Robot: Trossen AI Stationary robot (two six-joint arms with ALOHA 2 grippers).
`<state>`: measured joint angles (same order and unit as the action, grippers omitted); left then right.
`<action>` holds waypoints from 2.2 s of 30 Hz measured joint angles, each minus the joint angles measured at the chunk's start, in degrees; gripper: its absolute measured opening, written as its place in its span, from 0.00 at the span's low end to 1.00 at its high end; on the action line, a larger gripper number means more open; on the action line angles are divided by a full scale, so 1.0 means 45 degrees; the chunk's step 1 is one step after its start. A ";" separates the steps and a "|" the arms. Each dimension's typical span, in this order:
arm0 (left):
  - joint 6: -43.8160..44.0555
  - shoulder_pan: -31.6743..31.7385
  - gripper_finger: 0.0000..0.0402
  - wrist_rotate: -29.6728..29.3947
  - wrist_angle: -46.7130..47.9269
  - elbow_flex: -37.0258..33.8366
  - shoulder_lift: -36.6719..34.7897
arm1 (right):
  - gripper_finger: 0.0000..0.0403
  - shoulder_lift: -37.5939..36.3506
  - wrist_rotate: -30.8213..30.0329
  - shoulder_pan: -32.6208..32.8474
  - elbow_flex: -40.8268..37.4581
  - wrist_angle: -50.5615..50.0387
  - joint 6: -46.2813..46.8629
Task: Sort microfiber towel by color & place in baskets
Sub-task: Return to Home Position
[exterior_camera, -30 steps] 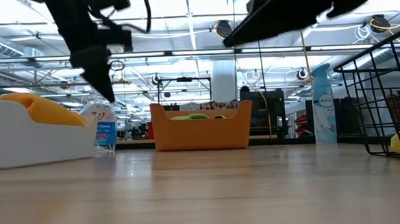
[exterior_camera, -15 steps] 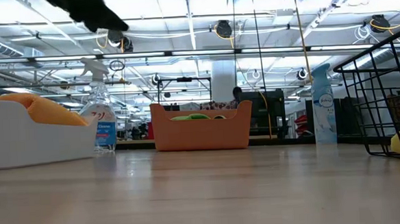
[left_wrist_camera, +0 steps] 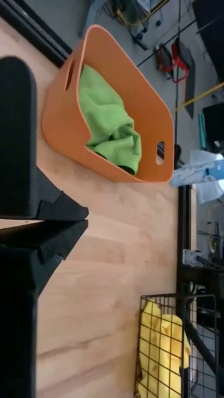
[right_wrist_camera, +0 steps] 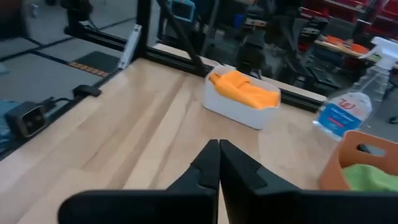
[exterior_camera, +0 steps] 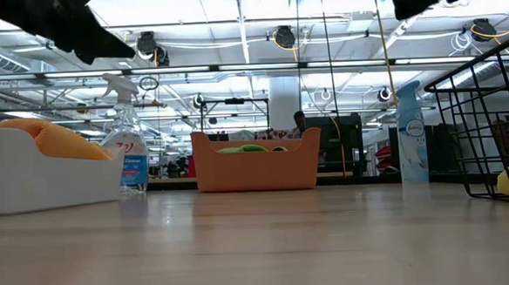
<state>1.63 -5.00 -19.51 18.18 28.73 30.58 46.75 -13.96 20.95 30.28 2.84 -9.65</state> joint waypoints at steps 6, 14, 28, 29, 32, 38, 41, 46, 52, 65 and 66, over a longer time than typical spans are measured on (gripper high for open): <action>0.0238 -0.0087 0.01 -0.0516 0.0072 -0.0804 -0.1051 | 0.00 -0.1366 0.0413 -0.0004 -0.1544 0.0776 0.0117; 0.0563 -0.0092 0.01 0.0253 0.0048 -0.1935 -0.2212 | 0.00 -0.2666 0.0869 -0.0004 -0.3474 0.2223 0.0177; 0.1004 -0.0092 0.01 0.0996 0.0395 -0.3060 -0.4639 | 0.00 -0.3899 0.0850 -0.0004 -0.5360 0.3365 0.0946; 0.1013 -0.0092 0.01 0.1002 0.0393 -0.3060 -0.4785 | 0.00 -0.3930 0.0841 -0.0004 -0.5486 0.3528 0.0981; 0.1139 -0.0092 0.01 0.0996 0.0487 -0.3060 -0.5183 | 0.00 -0.4131 0.0836 -0.0004 -0.5882 0.4184 0.1099; 0.1365 -0.0092 0.01 0.0992 0.0444 -0.3061 -0.5535 | 0.00 -0.4493 0.0826 -0.0004 -0.6470 0.4995 0.1098; 0.1477 -0.0092 0.01 0.0997 -0.0314 -0.3343 -0.5535 | 0.00 -0.4606 0.0822 -0.0004 -0.6557 0.4998 0.1056; 0.1487 -0.0092 0.01 0.1626 -0.1571 -0.4268 -0.5535 | 0.00 -0.4636 0.0827 -0.0004 -0.6557 0.4980 0.0937; 0.1383 -0.0092 0.01 0.1672 -0.2433 -0.4903 -0.5530 | 0.00 -0.4631 0.0832 -0.0004 -0.6552 0.4752 0.1116; 0.0824 -0.0089 0.01 0.1903 -0.4675 -0.6290 -0.5506 | 0.00 -0.4785 0.0818 -0.0004 -0.6552 0.4739 0.1234; 0.0800 -0.0089 0.01 0.1957 -0.4671 -0.6290 -0.5489 | 0.00 -0.4859 0.0817 -0.0004 -0.6552 0.4675 0.1225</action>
<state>5.23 -5.40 -10.71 -2.83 0.43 5.88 24.89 -10.28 20.93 0.80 23.88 -4.14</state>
